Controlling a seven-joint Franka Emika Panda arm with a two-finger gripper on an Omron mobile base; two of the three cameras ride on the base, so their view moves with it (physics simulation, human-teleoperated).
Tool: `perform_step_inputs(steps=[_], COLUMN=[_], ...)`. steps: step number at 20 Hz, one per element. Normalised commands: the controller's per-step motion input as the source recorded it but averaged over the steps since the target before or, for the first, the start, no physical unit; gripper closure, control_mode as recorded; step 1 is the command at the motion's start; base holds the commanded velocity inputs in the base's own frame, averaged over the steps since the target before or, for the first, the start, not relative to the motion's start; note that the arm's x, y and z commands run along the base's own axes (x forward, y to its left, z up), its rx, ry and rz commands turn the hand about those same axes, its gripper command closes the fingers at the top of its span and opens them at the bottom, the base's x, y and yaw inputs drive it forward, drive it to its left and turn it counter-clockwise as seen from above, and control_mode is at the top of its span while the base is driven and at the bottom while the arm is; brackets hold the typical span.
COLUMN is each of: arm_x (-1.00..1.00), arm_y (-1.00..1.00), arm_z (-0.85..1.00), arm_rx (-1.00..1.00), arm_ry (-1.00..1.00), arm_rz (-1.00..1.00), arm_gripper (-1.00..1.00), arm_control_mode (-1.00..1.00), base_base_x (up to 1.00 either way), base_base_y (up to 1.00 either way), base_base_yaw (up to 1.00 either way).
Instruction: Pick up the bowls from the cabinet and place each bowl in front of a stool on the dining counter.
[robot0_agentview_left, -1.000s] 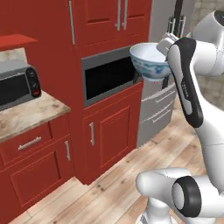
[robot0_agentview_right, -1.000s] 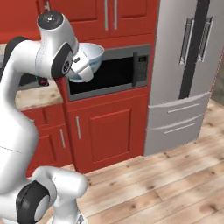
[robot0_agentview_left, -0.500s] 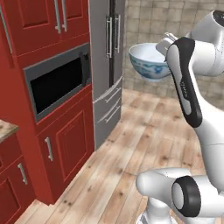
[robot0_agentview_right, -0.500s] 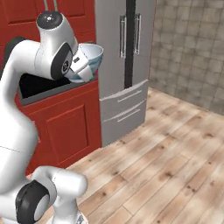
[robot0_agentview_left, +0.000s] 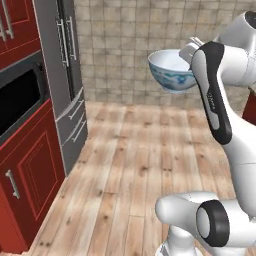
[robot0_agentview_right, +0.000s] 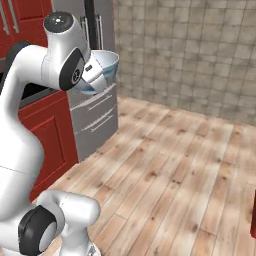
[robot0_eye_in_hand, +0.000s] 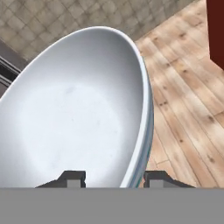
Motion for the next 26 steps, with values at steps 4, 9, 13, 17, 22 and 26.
perform_step_inputs(steps=[4,9,13,17,22,26], arm_x=[0.0,0.0,0.0,0.0,0.0,0.0], arm_y=[0.0,0.0,0.0,0.0,0.0,0.0], arm_z=[0.0,0.0,0.0,0.0,0.0,0.0], arm_rx=[0.0,0.0,0.0,0.0,0.0,0.0], arm_ry=[0.0,0.0,0.0,0.0,0.0,0.0], arm_rz=[0.0,0.0,0.0,0.0,0.0,0.0], arm_gripper=[1.0,1.0,1.0,1.0,1.0,1.0], arm_control_mode=[1.0,1.0,1.0,1.0,1.0,1.0], base_base_x=[-0.71,-0.47,0.29,0.97,1.0,1.0], base_base_y=[-0.11,-0.05,0.13,0.21,0.49,0.66], base_base_yaw=[-0.51,-0.48,-0.38,-0.31,-0.32,-0.3])
